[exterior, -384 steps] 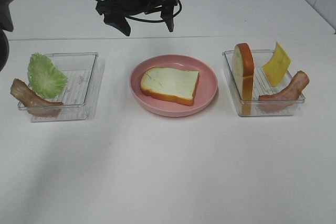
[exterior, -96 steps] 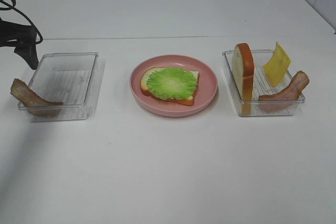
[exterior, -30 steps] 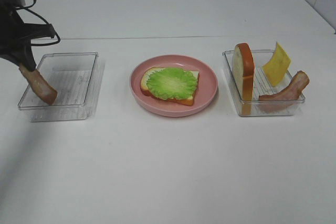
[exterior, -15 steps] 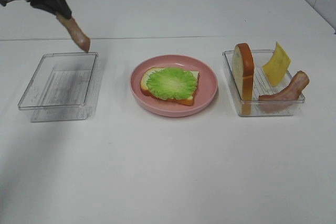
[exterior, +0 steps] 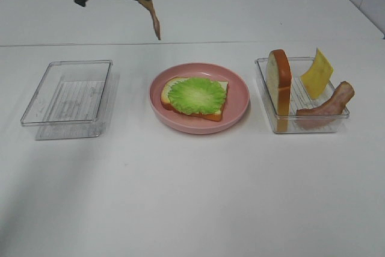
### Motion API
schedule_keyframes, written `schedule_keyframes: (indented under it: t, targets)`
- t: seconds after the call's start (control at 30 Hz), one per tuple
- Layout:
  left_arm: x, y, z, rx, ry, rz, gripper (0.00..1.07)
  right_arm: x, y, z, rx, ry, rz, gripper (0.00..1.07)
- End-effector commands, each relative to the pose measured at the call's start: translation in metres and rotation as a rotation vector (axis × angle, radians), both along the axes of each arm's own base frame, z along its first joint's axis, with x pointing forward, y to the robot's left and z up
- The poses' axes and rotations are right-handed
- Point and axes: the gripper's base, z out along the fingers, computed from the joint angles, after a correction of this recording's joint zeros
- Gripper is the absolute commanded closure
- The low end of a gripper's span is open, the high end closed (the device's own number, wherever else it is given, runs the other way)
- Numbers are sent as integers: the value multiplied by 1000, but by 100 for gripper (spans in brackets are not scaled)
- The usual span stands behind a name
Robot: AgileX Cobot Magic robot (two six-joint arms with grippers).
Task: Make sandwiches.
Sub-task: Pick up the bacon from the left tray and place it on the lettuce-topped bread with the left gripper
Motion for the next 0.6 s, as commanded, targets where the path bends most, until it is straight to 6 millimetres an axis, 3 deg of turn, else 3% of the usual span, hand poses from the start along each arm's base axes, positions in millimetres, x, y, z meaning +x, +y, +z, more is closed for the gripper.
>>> schedule_keyframes:
  t: [0.03, 0.07, 0.13, 0.23, 0.3, 0.37, 0.6]
  targets:
    - [2, -31, -24, -97, 32, -24, 107, 1, 0, 0, -7, 1, 0, 25]
    - [2, -31, -24, -97, 32, -24, 107, 1, 0, 0, -7, 1, 0, 25]
    - [2, -47, -44, -159, 81, -39, 107, 1, 0, 0, -7, 1, 0, 25]
    - [3, -52, -50, -183, 94, -40, 107, 1, 0, 0, -7, 1, 0, 25]
    - [5, -68, -70, -297, 140, -35, 107, 1, 0, 0, -7, 1, 0, 25]
    - [5, -75, -79, -342, 152, -41, 107, 1, 0, 0, -7, 1, 0, 25]
    - [7, -86, -102, -431, 196, -37, 107, 1, 0, 0, -7, 1, 0, 25]
